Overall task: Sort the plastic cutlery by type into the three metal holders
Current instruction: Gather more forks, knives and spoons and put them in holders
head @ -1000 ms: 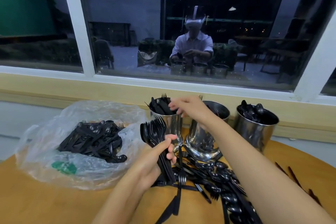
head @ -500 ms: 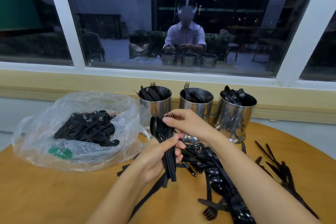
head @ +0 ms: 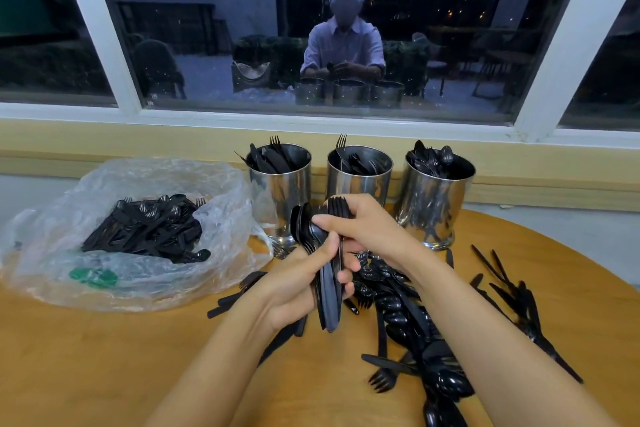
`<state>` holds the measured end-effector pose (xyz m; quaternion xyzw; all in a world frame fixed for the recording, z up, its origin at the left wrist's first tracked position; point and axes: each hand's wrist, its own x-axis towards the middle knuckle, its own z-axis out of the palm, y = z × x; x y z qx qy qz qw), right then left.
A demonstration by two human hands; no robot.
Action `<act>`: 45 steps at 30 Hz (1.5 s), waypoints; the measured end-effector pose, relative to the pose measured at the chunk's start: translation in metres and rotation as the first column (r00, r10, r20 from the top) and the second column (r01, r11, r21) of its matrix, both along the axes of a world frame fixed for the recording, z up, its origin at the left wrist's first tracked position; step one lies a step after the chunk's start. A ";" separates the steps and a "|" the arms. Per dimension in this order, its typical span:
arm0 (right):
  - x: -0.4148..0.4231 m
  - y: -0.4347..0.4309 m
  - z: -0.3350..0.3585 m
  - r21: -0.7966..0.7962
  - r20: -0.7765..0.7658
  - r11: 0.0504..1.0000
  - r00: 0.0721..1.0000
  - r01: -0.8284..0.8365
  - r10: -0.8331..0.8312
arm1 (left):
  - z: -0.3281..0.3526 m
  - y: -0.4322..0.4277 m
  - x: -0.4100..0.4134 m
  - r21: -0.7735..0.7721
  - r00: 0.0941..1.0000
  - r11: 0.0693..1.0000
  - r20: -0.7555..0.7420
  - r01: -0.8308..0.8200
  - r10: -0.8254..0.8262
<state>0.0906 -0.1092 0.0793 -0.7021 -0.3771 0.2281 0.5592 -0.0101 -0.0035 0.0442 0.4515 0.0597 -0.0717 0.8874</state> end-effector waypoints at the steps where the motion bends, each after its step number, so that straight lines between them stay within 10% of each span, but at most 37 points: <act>1: 0.002 -0.002 -0.001 0.021 0.019 0.999 0.999 0.031 -0.031 | 0.000 -0.001 0.002 -0.029 1.000 0.999 0.001 -0.014 0.014; 9: 0.047 -0.022 0.000 0.167 0.121 0.911 0.909 0.377 -0.399 | -0.023 0.008 0.019 0.104 0.930 0.949 -0.194 -0.296 0.312; 15: 0.112 -0.016 0.054 0.425 0.349 0.678 0.582 0.600 -0.735 | -0.023 0.013 0.032 0.355 0.921 0.900 -0.197 -0.253 0.336; 20: 0.151 0.005 0.054 0.479 0.510 0.637 0.400 0.604 -0.762 | -0.025 0.018 0.045 0.247 0.922 0.919 -0.162 -0.307 0.351; 26: 0.167 0.024 0.010 -0.299 0.644 0.791 0.724 0.534 -0.246 | -0.016 0.029 0.050 0.230 0.904 0.889 -0.070 -0.397 0.422; 31: 0.153 0.045 0.036 -0.112 0.775 0.837 0.574 0.536 -0.264 | -0.005 0.048 0.049 0.260 0.896 0.869 -0.035 -0.420 0.443; 45: 0.161 0.205 0.013 -0.182 0.612 0.920 0.772 0.348 -0.171 | -0.012 0.099 0.038 0.248 0.867 0.843 -0.022 -0.478 0.498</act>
